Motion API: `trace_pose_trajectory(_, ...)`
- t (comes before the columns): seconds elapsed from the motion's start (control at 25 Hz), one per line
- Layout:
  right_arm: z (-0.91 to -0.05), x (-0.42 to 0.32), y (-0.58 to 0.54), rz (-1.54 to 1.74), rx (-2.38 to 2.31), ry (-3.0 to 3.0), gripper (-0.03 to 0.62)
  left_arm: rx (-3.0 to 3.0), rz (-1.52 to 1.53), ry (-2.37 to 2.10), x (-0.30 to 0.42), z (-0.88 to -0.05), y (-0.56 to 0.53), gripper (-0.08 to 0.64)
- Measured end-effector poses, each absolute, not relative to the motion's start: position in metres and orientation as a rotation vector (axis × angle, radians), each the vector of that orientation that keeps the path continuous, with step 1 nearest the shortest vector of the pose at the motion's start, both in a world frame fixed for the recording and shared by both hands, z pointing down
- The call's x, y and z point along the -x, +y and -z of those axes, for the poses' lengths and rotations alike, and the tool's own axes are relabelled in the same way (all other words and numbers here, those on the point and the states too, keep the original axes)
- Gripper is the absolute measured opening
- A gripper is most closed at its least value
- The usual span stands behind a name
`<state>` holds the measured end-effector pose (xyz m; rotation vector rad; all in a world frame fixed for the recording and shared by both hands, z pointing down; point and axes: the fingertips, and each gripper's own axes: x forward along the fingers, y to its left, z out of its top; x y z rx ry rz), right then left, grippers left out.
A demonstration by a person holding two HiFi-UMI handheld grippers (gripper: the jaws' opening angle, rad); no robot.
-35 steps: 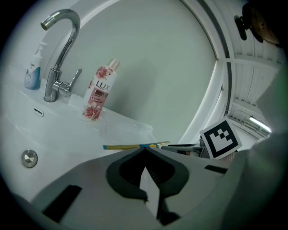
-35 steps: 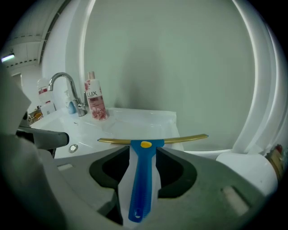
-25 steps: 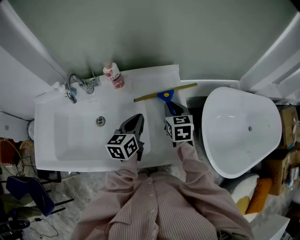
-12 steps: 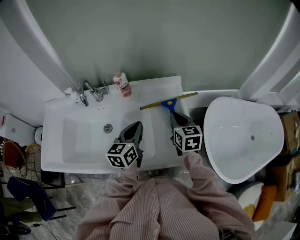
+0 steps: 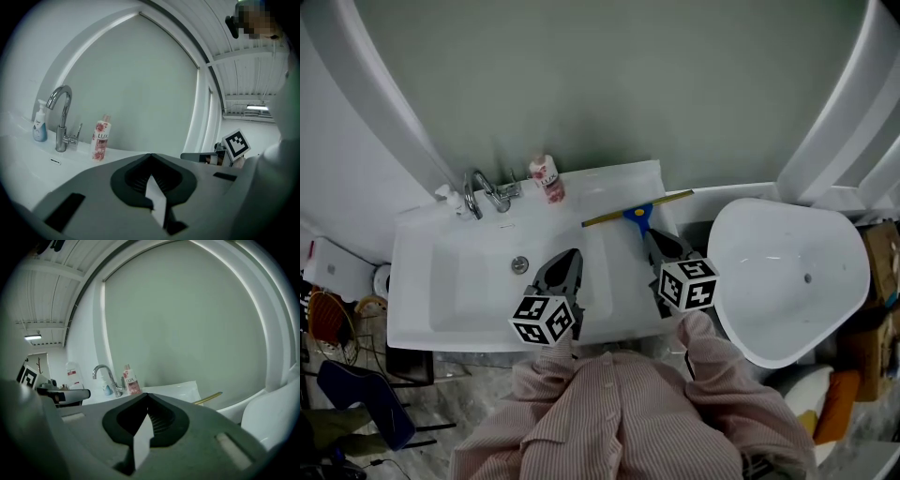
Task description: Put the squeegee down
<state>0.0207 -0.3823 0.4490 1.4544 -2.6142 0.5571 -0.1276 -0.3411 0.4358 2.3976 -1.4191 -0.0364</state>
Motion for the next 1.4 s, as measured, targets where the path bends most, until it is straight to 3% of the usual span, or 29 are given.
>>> trace_pose_trajectory(1.4,-0.441,-0.048,-0.385,-0.505,-1.54,-2.68,0.005,-2.365,0.038,-1.614,0.168,-0.425,-0.348,0.002)
